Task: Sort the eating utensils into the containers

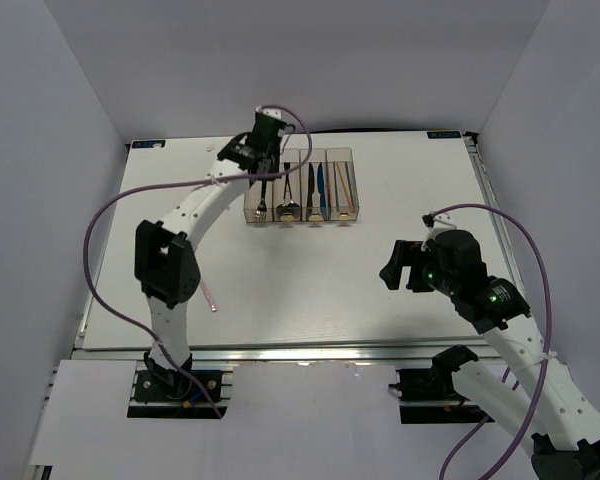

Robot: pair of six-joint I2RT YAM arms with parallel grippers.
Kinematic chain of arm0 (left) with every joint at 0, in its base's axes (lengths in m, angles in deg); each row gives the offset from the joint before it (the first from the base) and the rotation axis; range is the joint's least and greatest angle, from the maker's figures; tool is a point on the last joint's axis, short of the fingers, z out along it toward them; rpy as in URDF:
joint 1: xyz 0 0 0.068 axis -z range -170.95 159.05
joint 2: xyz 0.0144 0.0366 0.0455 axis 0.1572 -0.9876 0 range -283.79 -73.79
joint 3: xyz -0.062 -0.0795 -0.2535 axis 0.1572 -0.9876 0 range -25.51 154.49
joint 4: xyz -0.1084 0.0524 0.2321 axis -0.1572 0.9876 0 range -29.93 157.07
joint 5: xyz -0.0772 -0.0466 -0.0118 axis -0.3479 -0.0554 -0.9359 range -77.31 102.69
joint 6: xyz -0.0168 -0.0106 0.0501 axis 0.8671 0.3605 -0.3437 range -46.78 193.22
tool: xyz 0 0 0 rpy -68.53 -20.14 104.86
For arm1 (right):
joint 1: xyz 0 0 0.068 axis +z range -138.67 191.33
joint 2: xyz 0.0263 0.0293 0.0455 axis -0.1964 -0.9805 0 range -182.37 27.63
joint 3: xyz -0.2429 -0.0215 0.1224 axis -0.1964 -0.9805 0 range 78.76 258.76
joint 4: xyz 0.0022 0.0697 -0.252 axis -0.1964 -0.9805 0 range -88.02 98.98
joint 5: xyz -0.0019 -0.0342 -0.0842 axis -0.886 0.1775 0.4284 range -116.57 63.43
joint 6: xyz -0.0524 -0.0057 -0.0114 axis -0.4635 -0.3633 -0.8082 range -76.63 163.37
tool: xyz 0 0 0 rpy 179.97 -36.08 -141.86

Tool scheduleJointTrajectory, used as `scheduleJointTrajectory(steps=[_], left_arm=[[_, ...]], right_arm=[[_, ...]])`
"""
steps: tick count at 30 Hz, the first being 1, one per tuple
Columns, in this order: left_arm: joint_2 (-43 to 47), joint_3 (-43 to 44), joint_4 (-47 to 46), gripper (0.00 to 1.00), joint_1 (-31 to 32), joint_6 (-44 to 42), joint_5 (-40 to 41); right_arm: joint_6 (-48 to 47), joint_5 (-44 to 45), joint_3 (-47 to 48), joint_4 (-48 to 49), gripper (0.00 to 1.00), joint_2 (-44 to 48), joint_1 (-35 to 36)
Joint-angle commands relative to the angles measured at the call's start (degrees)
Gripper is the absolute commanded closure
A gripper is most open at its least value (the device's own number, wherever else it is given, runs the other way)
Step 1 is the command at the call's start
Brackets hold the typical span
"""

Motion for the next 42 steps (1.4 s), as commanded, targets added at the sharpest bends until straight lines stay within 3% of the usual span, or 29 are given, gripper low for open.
scheduleJointTrajectory(steps=[1, 2, 5, 11, 15, 19, 25, 32, 37, 42], left_arm=[[-8.31, 11.17, 5.0, 1.0, -3.68, -2.65, -2.42], [-10.86, 19.21, 7.36, 1.0, -4.57, -2.83, -2.69], [-19.57, 31.03, 8.96, 1.0, -7.91, -4.49, -6.36], [-19.94, 24.3, -2.1, 1.0, -12.48, -3.27, -16.92], [-21.34, 25.53, -2.64, 0.99, -12.75, -2.92, -16.93], [-21.26, 23.43, -3.95, 0.91, -12.66, -2.13, -17.19], [-22.05, 21.93, -5.27, 0.9, -12.84, -1.07, -17.28], [-23.28, 22.71, -5.89, 0.74, -13.01, -0.02, -16.75], [-21.35, 20.18, -7.64, 0.47, -13.19, 1.39, -16.49], [-20.12, 18.76, -7.56, 0.42, -13.45, 1.83, -16.58]], right_arm=[[-1.48, -0.73, -0.61, 2.53, 0.11, -1.14, -0.07], [-1.57, -0.73, -0.69, 2.44, 0.11, -1.41, -0.07], [-1.57, -0.73, -0.78, 2.52, 0.11, -2.02, -0.07], [-1.57, -0.64, -1.92, 3.32, 0.11, -1.67, -0.16], [-1.57, -0.73, -2.01, 3.32, 0.11, -1.94, -0.07], [-1.48, -0.73, -2.1, 3.23, 0.11, -2.29, -0.07], [-1.39, -0.73, -2.28, 3.32, 0.11, -2.11, -0.07], [-1.39, -0.73, -2.36, 3.4, 0.11, -2.02, -0.07], [-1.48, -0.73, -2.28, 3.4, 0.11, -2.46, -0.07], [-1.39, -0.64, -2.36, 3.4, 0.11, -2.29, -0.16]])
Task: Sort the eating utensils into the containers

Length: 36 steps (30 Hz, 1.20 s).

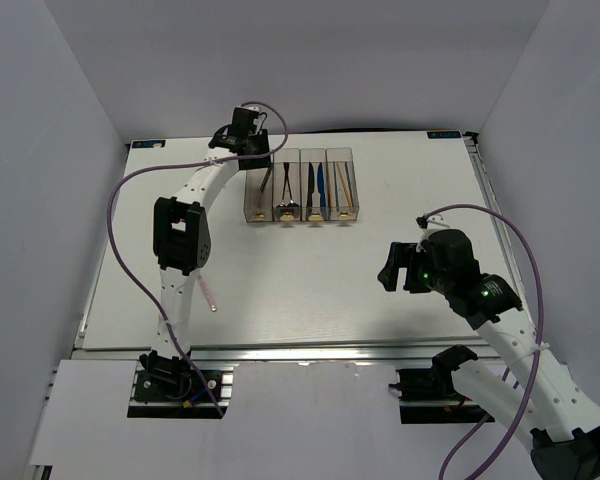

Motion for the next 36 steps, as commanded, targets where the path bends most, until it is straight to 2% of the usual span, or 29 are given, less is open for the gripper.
scheduleJointTrajectory(steps=[1, 3, 4, 5, 6, 7, 8, 10, 12, 13, 14, 17, 23, 29, 33, 36], left_arm=[[3.6, -0.49, -0.59, 0.45, -0.43, 0.85, -0.21], [4.91, -1.02, 0.02, 0.45, -0.43, 1.2, 2.15], [7.01, -2.24, 0.55, 0.42, -0.43, 1.2, 3.21], [8.34, -3.38, 0.99, 0.37, -0.51, 1.98, 4.79], [9.92, -4.61, 1.6, 0.24, -0.6, 2.77, 6.98], [11.59, -7.84, 2.83, 0.18, -0.78, 3.65, 10.74], [15.26, -9.96, 3.36, 0.07, -1.39, 5.75, 12.26], [19.32, -17.23, 4.6, 0.02, -2.18, 7.87, 14.55], [26.34, -23.49, 3.9, 0.02, -3.06, 11.3, 16.74], [28.72, -30.22, 3.2, 0.02, -3.32, 12.96, 17.36], [33.09, -33.33, 2.67, 0.02, -3.76, 14.02, 18.15], [39.26, -43.6, 1.87, 0.02, -4.47, 17.35, 20.79], [47.1, -58.13, 2.93, 0.02, -4.47, 23.78, 21.85], [58.7, -73.07, 0.56, 0.02, -4.56, 28.69, 21.24], [62.75, -83.34, -3.22, 0.07, -4.47, 30.03, 20.63], [61.62, -87.05, -5.77, 0.2, -4.47, 29.77, 18.61]], right_arm=[[-0.65, -0.55, -0.33, 2.22, 0.11, 0.03, -0.16], [-0.65, -0.55, -0.24, 2.22, 0.11, 0.03, -0.07], [-0.74, -0.47, -0.24, 2.22, 0.11, 0.11, -0.07], [-0.65, -0.55, -0.24, 2.14, 0.11, 0.12, -0.07], [-0.65, -2.21, -0.33, 2.14, 0.11, 0.29, -0.07], [-0.65, -2.22, -0.33, 2.22, 0.11, 0.38, -0.16], [-0.65, -2.31, -0.24, 2.22, 0.11, 0.55, -0.16], [-0.74, -2.49, -0.33, 2.22, 0.11, 0.64, -0.07], [-0.82, -2.66, -0.24, 2.31, 0.11, 0.73, -0.07], [-0.82, -2.84, -0.16, 2.4, 0.11, 0.73, -0.07], [-0.74, -3.01, -0.24, 2.4, 0.11, 0.73, -0.07], [-0.91, -3.36, -0.16, 2.4, 0.11, 0.91, 0.02], [-0.91, -3.19, -0.42, 2.66, 0.11, 1.78, 0.11], [-0.74, -3.28, -0.59, 2.75, 0.11, 2.66, 0.11], [-0.74, -3.28, -0.42, 2.84, 0.11, 2.31, 0.11], [-0.74, -3.45, -0.51, 2.75, 0.11, 1.79, 0.11]])
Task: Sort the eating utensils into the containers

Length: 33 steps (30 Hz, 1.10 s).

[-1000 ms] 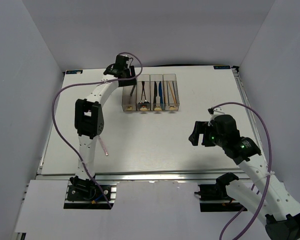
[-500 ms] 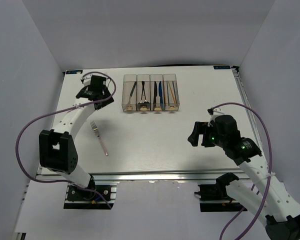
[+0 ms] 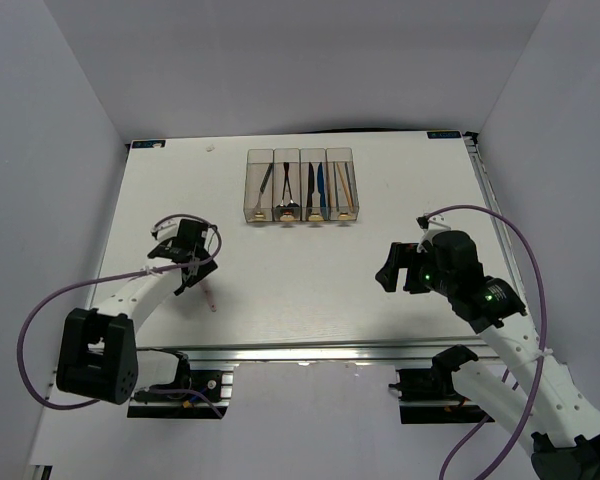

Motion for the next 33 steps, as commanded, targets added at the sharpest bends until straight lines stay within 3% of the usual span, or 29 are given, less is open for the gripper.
scheduleJointTrajectory(steps=[1, 7, 15, 20, 23, 30, 33], left_arm=[[-1.01, -3.63, -5.25, 0.23, 0.17, 1.24, -1.83], [-5.58, -6.54, -9.12, 0.38, 0.25, 0.36, -4.73], [-8.22, -6.72, -8.16, 1.0, 0.25, -0.69, -7.46], [-3.75, -1.37, -3.85, 1.0, 0.25, -4.73, -4.83], [-2.94, 4.34, -5.85, 1.0, 0.16, -9.29, -7.1], [-15.68, 24.9, -7.44, 1.0, 0.87, -17.65, -19.57], [-21.82, 34.65, -8.77, 1.0, 2.27, -21.34, -21.17]], right_arm=[[-0.67, -0.94, -0.49, 1.94, 0.11, -0.05, 0.08], [-0.67, -0.94, -0.66, 1.86, 0.11, 0.48, 0.0], [-0.76, -1.82, -0.84, 2.21, 0.11, 0.74, 0.08], [-0.85, -2.17, -0.92, 2.47, 0.11, 0.92, 0.08], [-0.85, -2.26, -0.92, 2.73, 0.11, 0.48, 0.08], [-0.49, -3.4, -0.92, 3.0, 0.11, -0.31, 0.08], [-0.49, -3.05, -0.66, 2.73, 0.11, -0.23, 0.08]])
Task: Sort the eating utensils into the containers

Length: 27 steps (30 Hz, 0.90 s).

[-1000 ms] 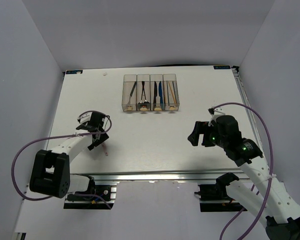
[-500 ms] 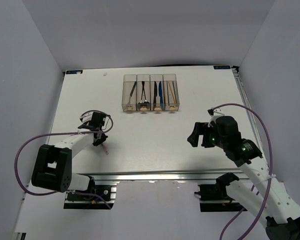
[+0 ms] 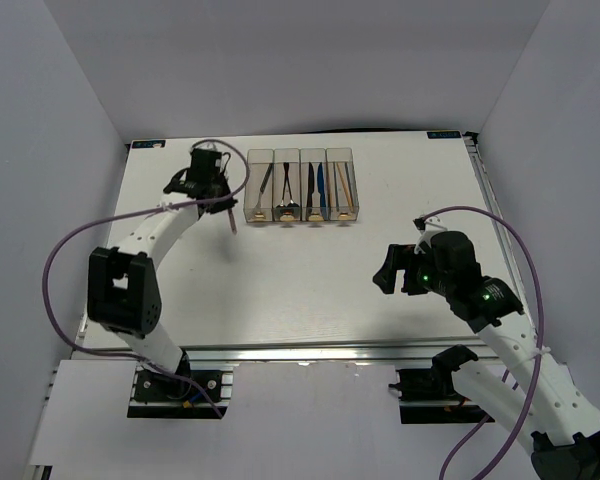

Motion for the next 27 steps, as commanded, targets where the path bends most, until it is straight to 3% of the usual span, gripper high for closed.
scheduleJointTrajectory(steps=[1, 8, 12, 23, 25, 27], left_arm=[[-4.89, 12.16, -1.91, 1.0, 1.94, -7.02, -6.3], [-25.63, 39.15, 6.7, 1.0, 3.44, -12.05, -6.93], [-34.61, 49.03, 11.62, 1.0, 3.62, -12.75, -6.49], [-37.09, 48.44, 12.87, 1.0, 3.53, -11.26, -3.94], [-36.82, 47.65, 12.51, 0.96, 3.53, -11.08, -3.94], [-36.82, 47.55, 12.6, 0.83, 3.62, -10.91, -3.77]], right_arm=[[-0.52, -0.87, 0.28, 1.93, 0.11, 0.1, 0.08], [-0.34, -1.22, 0.36, 1.58, 0.11, -0.34, 0.08], [-0.34, -1.13, 0.37, 1.13, 0.11, -0.16, 0.08], [-0.43, -1.31, 0.02, 1.66, 0.11, -1.48, 0.08], [-0.43, -1.31, -0.16, 1.66, 0.11, -1.74, 0.08], [-0.43, -1.39, -0.16, 1.66, 0.11, -1.66, 0.08]])
